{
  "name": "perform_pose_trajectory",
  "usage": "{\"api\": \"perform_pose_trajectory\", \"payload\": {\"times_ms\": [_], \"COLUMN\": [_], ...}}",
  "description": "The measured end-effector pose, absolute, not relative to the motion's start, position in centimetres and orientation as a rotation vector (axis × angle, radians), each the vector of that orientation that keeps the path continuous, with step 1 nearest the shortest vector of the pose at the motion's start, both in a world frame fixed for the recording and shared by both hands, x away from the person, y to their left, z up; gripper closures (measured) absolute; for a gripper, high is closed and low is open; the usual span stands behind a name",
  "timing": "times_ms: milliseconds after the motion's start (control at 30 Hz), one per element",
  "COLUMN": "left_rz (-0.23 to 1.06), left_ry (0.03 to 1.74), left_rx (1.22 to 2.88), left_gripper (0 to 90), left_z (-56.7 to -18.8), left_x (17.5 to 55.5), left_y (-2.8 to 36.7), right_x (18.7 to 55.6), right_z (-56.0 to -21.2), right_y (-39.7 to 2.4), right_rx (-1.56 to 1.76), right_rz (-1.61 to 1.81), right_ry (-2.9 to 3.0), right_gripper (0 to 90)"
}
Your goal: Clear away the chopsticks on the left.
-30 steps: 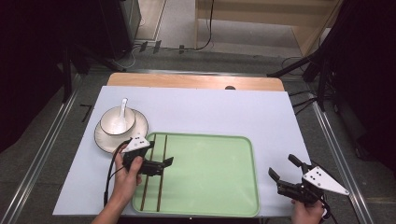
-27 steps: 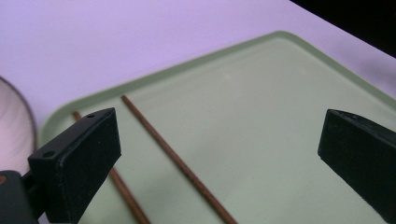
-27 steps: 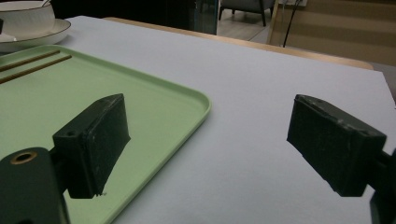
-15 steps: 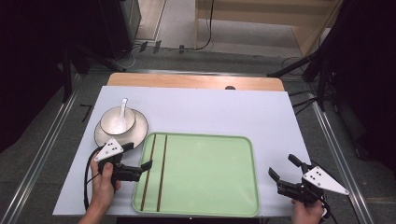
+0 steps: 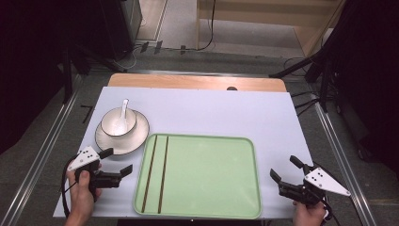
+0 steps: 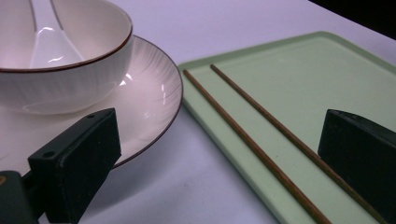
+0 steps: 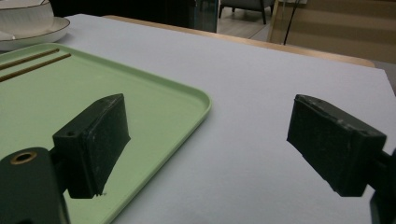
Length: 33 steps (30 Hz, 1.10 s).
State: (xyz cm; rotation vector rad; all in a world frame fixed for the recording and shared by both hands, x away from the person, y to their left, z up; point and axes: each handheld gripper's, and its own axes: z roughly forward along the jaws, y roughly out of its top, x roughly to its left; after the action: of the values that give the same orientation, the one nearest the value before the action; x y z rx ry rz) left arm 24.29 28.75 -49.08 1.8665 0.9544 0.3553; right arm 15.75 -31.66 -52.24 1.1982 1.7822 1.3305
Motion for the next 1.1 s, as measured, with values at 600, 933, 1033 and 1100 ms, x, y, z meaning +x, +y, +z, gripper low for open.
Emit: {"api": "perform_pose_trajectory", "payload": {"times_ms": [600,933,1033,1100], "left_rz": [0.37,0.399,0.406,0.402], "left_ry": [1.003,1.039,1.046,1.049], "left_rx": [1.814,1.785,1.789,1.786], "left_gripper": [0.0,0.0,0.0,0.0], "left_z": [-49.6,-49.5,-49.6,-49.7], "left_x": [22.5,21.9,21.8,21.8], "left_y": [33.5,35.6,36.0,36.1], "right_x": [15.7,15.7,15.7,15.7], "right_z": [-52.2,-52.2,-52.3,-52.3], "right_y": [-31.9,-32.1,-32.2,-32.1], "right_rx": [1.195,1.207,1.21,1.215], "right_rz": [1.33,1.329,1.327,1.326], "right_ry": [1.775,1.768,1.768,1.771], "right_gripper": [13.0,13.0,13.0,13.0]}}
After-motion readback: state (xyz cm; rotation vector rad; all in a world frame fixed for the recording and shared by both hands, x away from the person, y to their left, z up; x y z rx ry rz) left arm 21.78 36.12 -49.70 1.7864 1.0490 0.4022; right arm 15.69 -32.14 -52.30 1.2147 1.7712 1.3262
